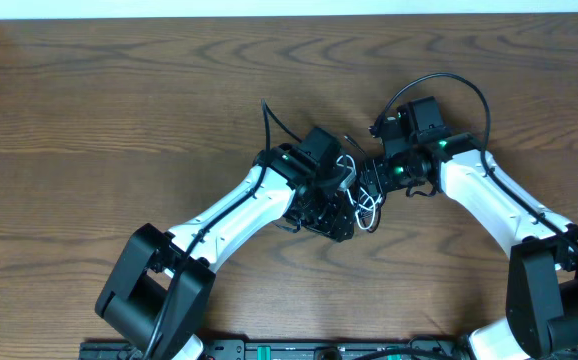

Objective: Untangle cables

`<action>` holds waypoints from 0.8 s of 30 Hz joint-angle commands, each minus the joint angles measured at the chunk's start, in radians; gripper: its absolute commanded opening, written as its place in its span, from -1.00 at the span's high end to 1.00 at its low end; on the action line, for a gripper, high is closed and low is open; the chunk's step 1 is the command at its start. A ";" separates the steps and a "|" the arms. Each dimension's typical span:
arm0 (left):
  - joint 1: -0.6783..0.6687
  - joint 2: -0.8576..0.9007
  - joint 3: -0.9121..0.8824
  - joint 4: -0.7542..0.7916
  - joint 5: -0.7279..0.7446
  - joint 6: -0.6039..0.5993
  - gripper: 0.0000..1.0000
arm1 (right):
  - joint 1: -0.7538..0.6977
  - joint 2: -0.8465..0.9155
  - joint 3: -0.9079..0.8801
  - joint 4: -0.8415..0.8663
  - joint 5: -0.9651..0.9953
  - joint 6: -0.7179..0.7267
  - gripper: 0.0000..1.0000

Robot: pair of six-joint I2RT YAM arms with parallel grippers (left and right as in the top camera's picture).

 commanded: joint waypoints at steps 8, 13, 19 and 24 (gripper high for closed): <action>-0.011 -0.002 0.006 0.013 -0.013 0.007 -0.54 | 0.011 0.004 -0.006 0.002 0.030 -0.016 -0.49; -0.055 -0.002 0.006 0.075 -0.013 0.010 -0.65 | 0.015 0.004 -0.006 0.001 0.030 -0.015 -0.50; -0.108 -0.002 0.006 0.140 -0.113 0.009 -0.65 | 0.015 0.004 -0.006 -0.003 0.030 -0.015 -0.51; -0.146 0.011 0.006 0.145 -0.293 0.002 -0.64 | 0.015 0.004 -0.006 -0.005 0.030 -0.015 -0.47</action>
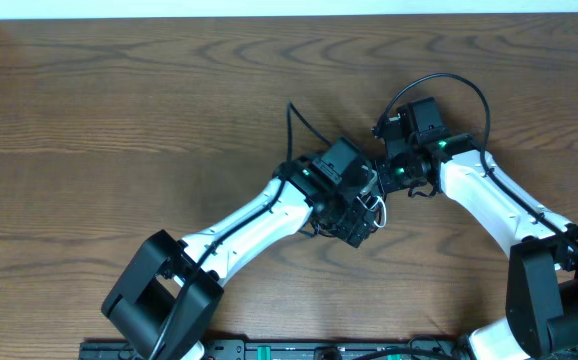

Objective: Untangle cables

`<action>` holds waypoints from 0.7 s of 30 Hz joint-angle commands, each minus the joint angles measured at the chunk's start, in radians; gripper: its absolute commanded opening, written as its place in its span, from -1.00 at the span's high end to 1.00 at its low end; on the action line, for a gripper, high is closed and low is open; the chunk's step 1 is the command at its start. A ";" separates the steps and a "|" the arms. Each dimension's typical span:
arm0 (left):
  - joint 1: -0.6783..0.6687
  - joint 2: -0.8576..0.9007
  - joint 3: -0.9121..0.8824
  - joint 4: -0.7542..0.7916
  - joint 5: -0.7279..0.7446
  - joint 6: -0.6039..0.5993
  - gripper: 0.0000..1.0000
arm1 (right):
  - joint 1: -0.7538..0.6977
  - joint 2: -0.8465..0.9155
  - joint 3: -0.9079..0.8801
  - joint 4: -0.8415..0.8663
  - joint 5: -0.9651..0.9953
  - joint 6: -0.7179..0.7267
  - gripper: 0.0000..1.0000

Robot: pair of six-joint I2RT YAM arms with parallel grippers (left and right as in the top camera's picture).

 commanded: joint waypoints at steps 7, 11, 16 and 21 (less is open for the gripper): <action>-0.030 0.030 0.006 0.052 -0.140 0.003 -0.08 | 0.012 0.004 -0.003 -0.002 -0.041 -0.011 -0.31; -0.030 0.030 0.006 0.076 -0.188 0.003 0.46 | -0.001 0.004 -0.003 -0.002 -0.041 0.091 -0.32; -0.030 0.030 0.006 0.078 -0.188 0.003 0.85 | -0.052 0.003 -0.002 0.003 0.012 0.250 -0.36; -0.030 0.019 0.007 0.078 -0.187 0.003 0.85 | -0.142 0.003 0.000 0.019 -0.070 0.295 -0.45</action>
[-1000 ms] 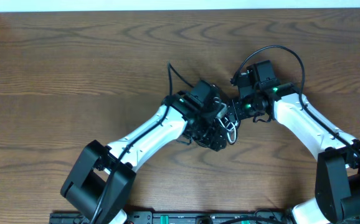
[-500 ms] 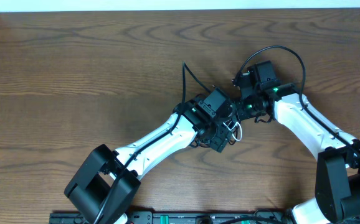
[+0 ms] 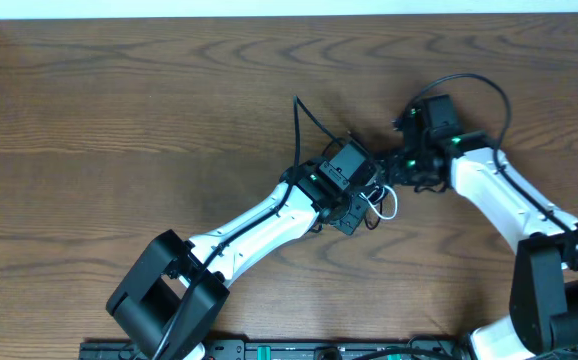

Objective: Untangle cables

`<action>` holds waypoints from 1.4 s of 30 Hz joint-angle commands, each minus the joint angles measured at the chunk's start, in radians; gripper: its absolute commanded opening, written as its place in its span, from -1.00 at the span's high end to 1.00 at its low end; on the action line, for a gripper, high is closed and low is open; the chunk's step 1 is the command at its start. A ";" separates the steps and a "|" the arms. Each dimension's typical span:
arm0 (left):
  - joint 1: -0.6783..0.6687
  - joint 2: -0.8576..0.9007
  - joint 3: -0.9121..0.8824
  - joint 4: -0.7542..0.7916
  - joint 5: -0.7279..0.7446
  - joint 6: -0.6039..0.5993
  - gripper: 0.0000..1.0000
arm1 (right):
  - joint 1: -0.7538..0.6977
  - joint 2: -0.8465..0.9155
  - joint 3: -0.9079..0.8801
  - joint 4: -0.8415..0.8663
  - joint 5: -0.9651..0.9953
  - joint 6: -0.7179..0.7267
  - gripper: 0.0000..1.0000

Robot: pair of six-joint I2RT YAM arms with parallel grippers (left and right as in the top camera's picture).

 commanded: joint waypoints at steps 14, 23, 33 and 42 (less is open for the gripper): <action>0.057 -0.333 0.075 0.027 0.063 -0.042 0.85 | -0.048 0.003 0.001 -0.031 -0.399 -0.250 -0.54; 0.075 -0.399 0.075 0.075 0.103 -0.044 0.85 | 0.009 0.003 0.001 -0.013 -0.357 -0.261 -0.67; 0.075 -0.402 0.075 0.111 0.103 -0.044 0.85 | 0.063 0.003 0.001 0.052 -0.420 -0.256 0.98; 0.209 -0.433 0.075 -0.011 0.099 -0.044 0.85 | -0.020 0.000 0.001 0.044 0.048 0.081 0.98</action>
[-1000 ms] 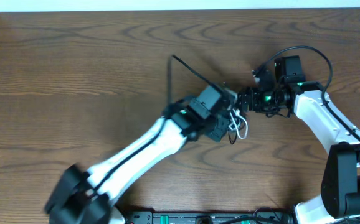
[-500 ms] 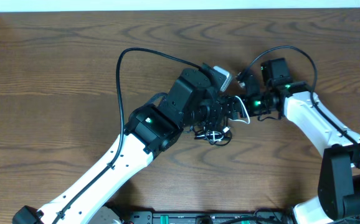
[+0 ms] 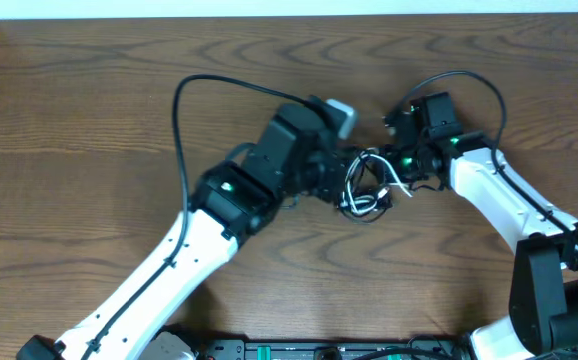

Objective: Untangle cables
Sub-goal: 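Pull both grippers apart outward, stretching the cables between them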

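A small tangle of black and white cables (image 3: 365, 187) lies at the table's middle, between my two arms. The left gripper (image 3: 333, 186) points right, its tip at the tangle's left side; the wrist hides its fingers. The left arm is raised towards the camera and looks large. My right gripper (image 3: 397, 176) comes in from the right, and a white strand runs into its tip, so it looks shut on the cables.
The dark wooden table (image 3: 89, 120) spreads all round. The left arm's own black lead (image 3: 184, 90) arches over the table at upper left, and the right arm's lead (image 3: 464, 78) loops above its wrist. A black base rail (image 3: 299, 350) runs along the front edge.
The left arm has lifted and drawn back to the left, uncovering the tangle. Black loops and white strands now show between the grippers. The right gripper is almost where it was.
First the left gripper lay low over the tangle with the right gripper at its right side. Then it stood further right, covering most of the cables, and the right wrist had shifted slightly right. Now the left arm is raised and the bundle lies exposed.
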`<action>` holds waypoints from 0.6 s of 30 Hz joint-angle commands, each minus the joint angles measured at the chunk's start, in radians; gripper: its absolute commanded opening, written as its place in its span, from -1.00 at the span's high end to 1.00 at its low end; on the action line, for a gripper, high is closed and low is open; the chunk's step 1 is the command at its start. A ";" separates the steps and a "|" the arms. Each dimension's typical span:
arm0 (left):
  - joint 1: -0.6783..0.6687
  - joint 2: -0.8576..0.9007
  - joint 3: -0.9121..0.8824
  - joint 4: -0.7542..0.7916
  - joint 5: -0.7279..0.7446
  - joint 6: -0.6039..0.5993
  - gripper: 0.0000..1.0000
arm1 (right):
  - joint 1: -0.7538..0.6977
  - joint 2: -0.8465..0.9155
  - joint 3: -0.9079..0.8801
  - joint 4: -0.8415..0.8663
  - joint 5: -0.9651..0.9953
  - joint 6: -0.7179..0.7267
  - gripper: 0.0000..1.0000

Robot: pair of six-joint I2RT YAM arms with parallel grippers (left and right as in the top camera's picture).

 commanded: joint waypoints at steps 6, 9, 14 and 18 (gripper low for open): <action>0.257 -0.031 0.017 -0.158 0.004 0.003 0.85 | -0.153 -0.040 0.002 -0.039 0.279 0.054 0.98; 0.351 -0.031 0.017 -0.177 0.004 0.007 0.85 | -0.195 -0.089 0.002 -0.058 0.379 0.035 0.98; 0.499 -0.028 0.017 -0.170 0.004 0.010 0.85 | -0.270 -0.217 0.005 -0.060 0.528 0.035 0.98; 0.590 -0.028 0.017 -0.171 0.005 -0.010 0.85 | -0.333 -0.323 0.010 -0.061 0.552 0.031 0.98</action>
